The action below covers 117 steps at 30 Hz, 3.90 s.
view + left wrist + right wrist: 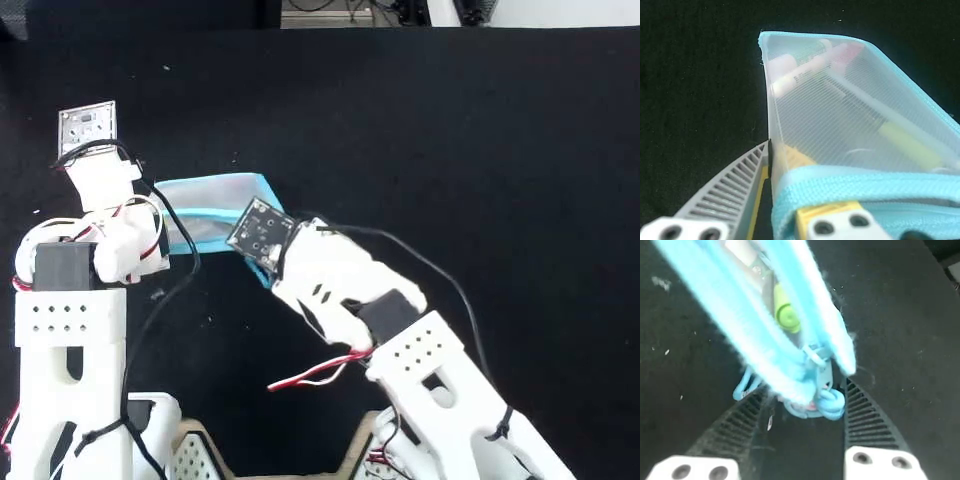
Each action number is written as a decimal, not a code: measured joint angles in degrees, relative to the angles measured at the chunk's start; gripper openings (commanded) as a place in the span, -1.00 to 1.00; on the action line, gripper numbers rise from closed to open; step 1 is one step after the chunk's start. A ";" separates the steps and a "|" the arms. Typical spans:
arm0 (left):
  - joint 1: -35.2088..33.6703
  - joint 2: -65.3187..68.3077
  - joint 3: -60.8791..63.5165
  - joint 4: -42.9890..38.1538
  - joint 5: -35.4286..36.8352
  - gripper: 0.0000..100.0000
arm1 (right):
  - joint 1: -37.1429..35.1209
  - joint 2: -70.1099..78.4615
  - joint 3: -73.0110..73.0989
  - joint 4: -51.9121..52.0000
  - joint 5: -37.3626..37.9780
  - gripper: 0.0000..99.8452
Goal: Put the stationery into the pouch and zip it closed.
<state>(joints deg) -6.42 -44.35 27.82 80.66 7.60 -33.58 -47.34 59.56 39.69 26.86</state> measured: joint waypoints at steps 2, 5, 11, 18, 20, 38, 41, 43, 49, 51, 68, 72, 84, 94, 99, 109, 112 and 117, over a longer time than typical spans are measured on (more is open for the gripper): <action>0.00 0.00 0.00 0.00 0.00 -0.94 | 0.00 0.00 0.09 -0.26 -1.93 -0.70; 0.00 0.00 0.00 0.00 0.00 -0.94 | 0.53 0.00 0.09 -0.62 -3.78 -0.88; 0.00 0.00 0.00 0.00 0.00 -0.94 | 5.10 -0.97 0.09 -0.97 -7.91 -0.98; 0.00 0.00 0.00 0.00 0.00 -0.94 | 6.24 -10.99 -0.35 3.34 -8.53 -0.98; 0.00 0.00 0.00 0.00 0.00 -0.94 | 6.07 -14.33 -1.49 6.68 -8.53 -0.98; -0.44 -0.35 0.00 0.44 0.00 -0.94 | -2.81 -18.64 -11.16 10.90 -8.62 -0.98; -0.44 -0.09 0.00 0.44 0.00 -0.94 | -3.08 -18.64 -12.13 13.01 -8.62 -0.98; -0.44 -0.09 0.00 0.44 0.00 -0.94 | -3.16 -18.64 -13.01 15.65 -8.62 -0.98; -0.18 -0.35 0.00 0.53 0.00 -0.94 | -3.78 -18.64 -18.73 26.73 -8.62 -0.98; -1.14 -0.09 -0.35 0.53 0.00 -0.94 | -3.78 -18.73 -20.40 27.69 -8.62 -0.98; 1.58 0.09 -9.67 0.62 -2.73 -0.93 | -5.89 -11.87 -29.89 31.38 -8.62 -0.98; 1.93 0.18 -10.20 0.62 -6.77 -0.92 | -5.89 -9.93 -33.14 33.85 -8.62 -0.98; 2.11 0.09 -11.69 -2.55 -7.65 -0.69 | -5.89 -5.10 -33.41 34.02 -8.62 -0.98; 2.11 0.09 -19.08 -3.60 -7.65 -0.69 | -5.89 -2.46 -33.41 30.77 -8.70 -0.98; 2.11 0.09 -20.48 -7.12 -7.74 -0.69 | -6.15 -0.35 -33.41 30.15 -8.70 -0.98; 2.11 -1.49 -24.44 0.00 -7.74 -0.69 | -5.98 0.26 -33.41 27.96 -8.70 -0.98; 2.11 -5.98 -26.11 7.12 -9.14 -0.69 | -6.07 0.26 -33.41 26.37 -8.70 -0.98; 2.37 -16.44 -25.23 15.38 -17.67 -0.69 | -6.07 0.26 -35.52 25.49 -8.70 -0.98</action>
<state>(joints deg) -4.04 -60.79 2.59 96.04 -10.07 -39.65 -47.08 24.04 65.19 18.15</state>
